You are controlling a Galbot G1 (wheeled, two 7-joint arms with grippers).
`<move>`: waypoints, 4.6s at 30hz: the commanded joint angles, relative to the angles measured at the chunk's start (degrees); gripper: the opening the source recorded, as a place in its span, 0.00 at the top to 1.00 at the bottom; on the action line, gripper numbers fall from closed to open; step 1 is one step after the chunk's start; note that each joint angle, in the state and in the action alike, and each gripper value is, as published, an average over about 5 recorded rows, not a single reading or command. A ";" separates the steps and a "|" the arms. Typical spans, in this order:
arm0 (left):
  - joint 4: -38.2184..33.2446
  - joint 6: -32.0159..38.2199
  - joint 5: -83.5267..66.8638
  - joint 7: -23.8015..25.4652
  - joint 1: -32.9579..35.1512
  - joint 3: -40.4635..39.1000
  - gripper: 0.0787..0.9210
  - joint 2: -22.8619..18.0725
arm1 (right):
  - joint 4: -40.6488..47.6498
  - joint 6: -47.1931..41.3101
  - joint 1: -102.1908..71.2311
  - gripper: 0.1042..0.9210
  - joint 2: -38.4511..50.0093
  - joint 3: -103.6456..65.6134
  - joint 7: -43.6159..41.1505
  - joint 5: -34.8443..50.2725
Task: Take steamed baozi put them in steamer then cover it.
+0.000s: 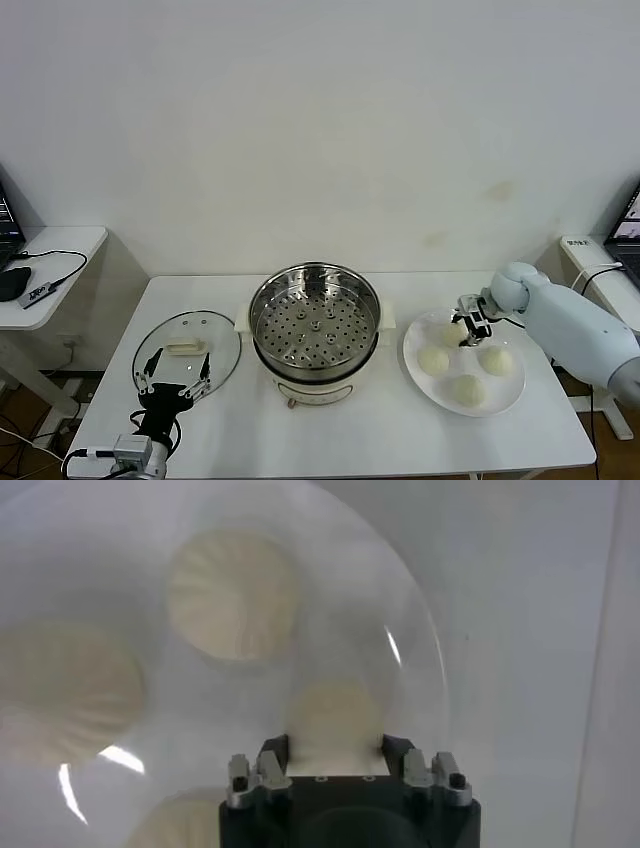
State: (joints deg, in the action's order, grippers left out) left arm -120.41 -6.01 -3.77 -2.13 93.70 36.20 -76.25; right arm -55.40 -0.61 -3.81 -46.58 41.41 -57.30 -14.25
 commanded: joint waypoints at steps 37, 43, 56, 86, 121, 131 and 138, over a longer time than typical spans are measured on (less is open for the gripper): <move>-0.08 -0.01 -1.77 0.12 -1.48 -0.09 0.12 1.05 | -15.46 -2.99 40.18 0.42 -14.21 28.94 2.93 29.70; -0.01 0.02 -2.28 0.14 -1.39 0.74 0.12 1.07 | -14.30 2.56 36.81 0.42 -20.72 31.18 5.85 27.71; -0.31 0.29 -2.24 0.24 -0.97 1.56 0.12 0.05 | -9.83 15.70 33.57 0.42 -26.70 35.04 8.14 13.10; -0.16 0.41 -2.16 0.26 -1.17 1.49 0.12 -0.12 | -0.75 26.18 28.41 0.34 -30.06 33.41 10.92 0.86; -1.83 0.73 -4.67 1.09 -1.55 1.83 0.12 1.12 | -40.38 -17.72 40.95 0.12 17.22 34.26 2.11 24.76; -0.55 1.10 -4.72 1.12 -1.60 1.87 0.12 1.39 | -35.94 -18.33 19.28 0.12 19.37 20.81 2.55 19.22; 0.04 0.91 -4.14 1.09 -1.64 1.94 0.12 1.23 | -33.09 -18.81 10.33 0.12 16.50 15.79 2.42 16.39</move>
State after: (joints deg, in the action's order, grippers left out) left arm -120.42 -5.11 -7.84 -1.03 92.09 38.16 -75.06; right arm -89.32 -17.49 19.19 -32.39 64.31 -54.76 4.82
